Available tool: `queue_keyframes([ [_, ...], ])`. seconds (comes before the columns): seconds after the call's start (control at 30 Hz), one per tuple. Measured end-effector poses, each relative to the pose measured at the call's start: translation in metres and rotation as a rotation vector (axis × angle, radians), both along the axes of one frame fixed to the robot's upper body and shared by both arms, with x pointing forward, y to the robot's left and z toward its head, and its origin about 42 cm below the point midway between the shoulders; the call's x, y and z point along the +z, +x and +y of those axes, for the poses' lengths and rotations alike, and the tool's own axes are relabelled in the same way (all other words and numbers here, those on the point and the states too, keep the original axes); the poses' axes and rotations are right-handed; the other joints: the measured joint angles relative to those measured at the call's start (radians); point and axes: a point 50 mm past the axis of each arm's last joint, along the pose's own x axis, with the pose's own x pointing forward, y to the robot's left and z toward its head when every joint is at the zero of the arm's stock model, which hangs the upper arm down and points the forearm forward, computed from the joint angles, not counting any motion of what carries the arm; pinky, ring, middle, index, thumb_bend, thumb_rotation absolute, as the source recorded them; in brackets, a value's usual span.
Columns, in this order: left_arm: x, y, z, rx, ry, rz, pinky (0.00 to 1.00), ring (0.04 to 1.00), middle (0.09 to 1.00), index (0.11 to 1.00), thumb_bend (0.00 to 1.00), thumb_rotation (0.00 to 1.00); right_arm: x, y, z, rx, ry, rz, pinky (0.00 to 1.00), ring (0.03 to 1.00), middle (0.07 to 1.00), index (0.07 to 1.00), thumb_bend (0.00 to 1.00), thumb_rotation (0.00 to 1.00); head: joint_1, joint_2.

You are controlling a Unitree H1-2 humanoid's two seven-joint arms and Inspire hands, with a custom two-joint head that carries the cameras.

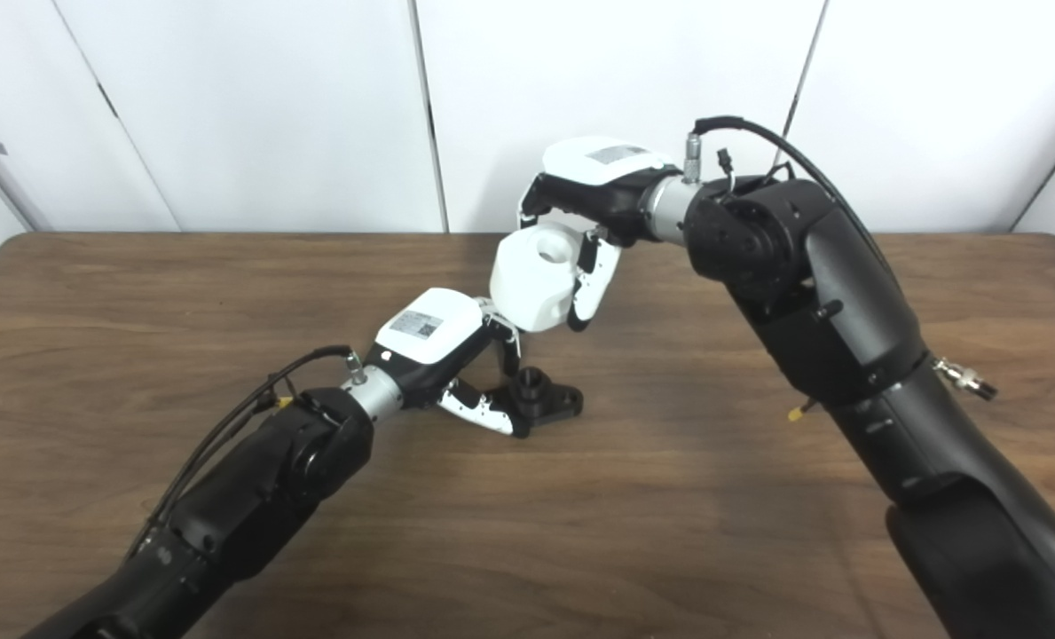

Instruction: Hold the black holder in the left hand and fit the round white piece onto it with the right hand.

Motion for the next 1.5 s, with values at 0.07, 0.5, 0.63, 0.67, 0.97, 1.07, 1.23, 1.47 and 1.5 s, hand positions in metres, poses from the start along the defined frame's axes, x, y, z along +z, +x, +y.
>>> queue_keyframes([
  [0.07,0.0,0.0,0.0,0.001,-0.002,0.001,0.66,0.848,0.798,0.477,0.52,0.08,-0.002,-0.001,0.001,0.004,-0.009,0.009,0.78,0.842,0.763,0.482,0.52,0.13,0.0,0.002],
  [0.5,-0.002,-0.001,0.003,0.024,-0.038,0.016,0.65,0.849,0.801,0.478,0.52,0.08,-0.025,-0.006,0.003,0.035,-0.033,0.056,0.74,0.838,0.758,0.481,0.52,0.13,0.005,0.009],
  [0.63,-0.002,-0.001,0.003,0.025,-0.042,0.017,0.67,0.855,0.803,0.478,0.52,0.08,-0.029,-0.008,0.008,0.067,-0.054,0.057,0.74,0.836,0.757,0.482,0.52,0.14,0.008,0.011],
  [0.67,-0.002,-0.001,0.003,0.026,-0.043,0.017,0.67,0.854,0.803,0.478,0.52,0.08,-0.03,-0.009,0.008,0.074,-0.058,0.059,0.74,0.832,0.753,0.482,0.52,0.14,0.009,0.011],
  [0.97,-0.003,-0.002,0.003,0.028,-0.046,0.016,0.66,0.851,0.8,0.478,0.52,0.08,-0.047,-0.007,0.009,0.079,-0.073,0.094,0.75,0.824,0.758,0.481,0.52,0.13,0.02,0.011],
  [1.07,-0.004,-0.002,0.003,0.029,-0.049,0.014,0.66,0.847,0.795,0.478,0.52,0.08,-0.049,-0.008,0.013,0.086,-0.068,0.095,0.75,0.823,0.761,0.481,0.52,0.13,0.021,0.011],
  [1.23,-0.004,-0.003,0.003,0.03,-0.053,0.016,0.67,0.849,0.796,0.478,0.52,0.08,-0.057,-0.007,0.021,0.093,-0.068,0.116,0.76,0.832,0.761,0.482,0.52,0.13,0.025,0.015],
  [1.47,-0.004,-0.004,0.003,0.031,-0.055,0.016,0.67,0.851,0.801,0.478,0.52,0.08,-0.057,-0.007,0.022,0.095,-0.069,0.113,0.75,0.831,0.764,0.482,0.52,0.13,0.031,0.021],
  [1.5,-0.005,-0.005,0.003,0.031,-0.056,0.016,0.67,0.853,0.802,0.478,0.52,0.08,-0.058,-0.007,0.023,0.096,-0.068,0.112,0.75,0.831,0.764,0.482,0.52,0.13,0.031,0.021],
])
